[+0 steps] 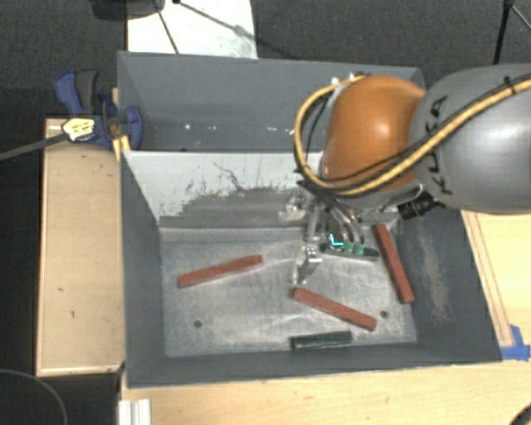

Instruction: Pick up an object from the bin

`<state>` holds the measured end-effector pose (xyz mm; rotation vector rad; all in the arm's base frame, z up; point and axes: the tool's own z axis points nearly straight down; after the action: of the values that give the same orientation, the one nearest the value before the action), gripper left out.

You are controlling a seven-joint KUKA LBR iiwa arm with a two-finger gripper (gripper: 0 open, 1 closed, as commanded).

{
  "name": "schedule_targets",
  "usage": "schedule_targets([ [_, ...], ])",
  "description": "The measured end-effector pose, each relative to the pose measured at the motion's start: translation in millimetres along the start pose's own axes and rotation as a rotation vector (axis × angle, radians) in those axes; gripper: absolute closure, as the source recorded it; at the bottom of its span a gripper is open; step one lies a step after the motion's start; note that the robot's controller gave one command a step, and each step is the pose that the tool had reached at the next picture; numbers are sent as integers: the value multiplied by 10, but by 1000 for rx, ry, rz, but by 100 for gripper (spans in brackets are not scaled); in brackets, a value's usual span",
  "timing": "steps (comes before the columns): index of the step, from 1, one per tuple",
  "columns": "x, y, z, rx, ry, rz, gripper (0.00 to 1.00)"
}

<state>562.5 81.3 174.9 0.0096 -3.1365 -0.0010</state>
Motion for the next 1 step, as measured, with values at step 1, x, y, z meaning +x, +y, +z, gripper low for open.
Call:
schedule_targets([
  [1, -18, -3, -41, -1, -8, 2, 0],
])
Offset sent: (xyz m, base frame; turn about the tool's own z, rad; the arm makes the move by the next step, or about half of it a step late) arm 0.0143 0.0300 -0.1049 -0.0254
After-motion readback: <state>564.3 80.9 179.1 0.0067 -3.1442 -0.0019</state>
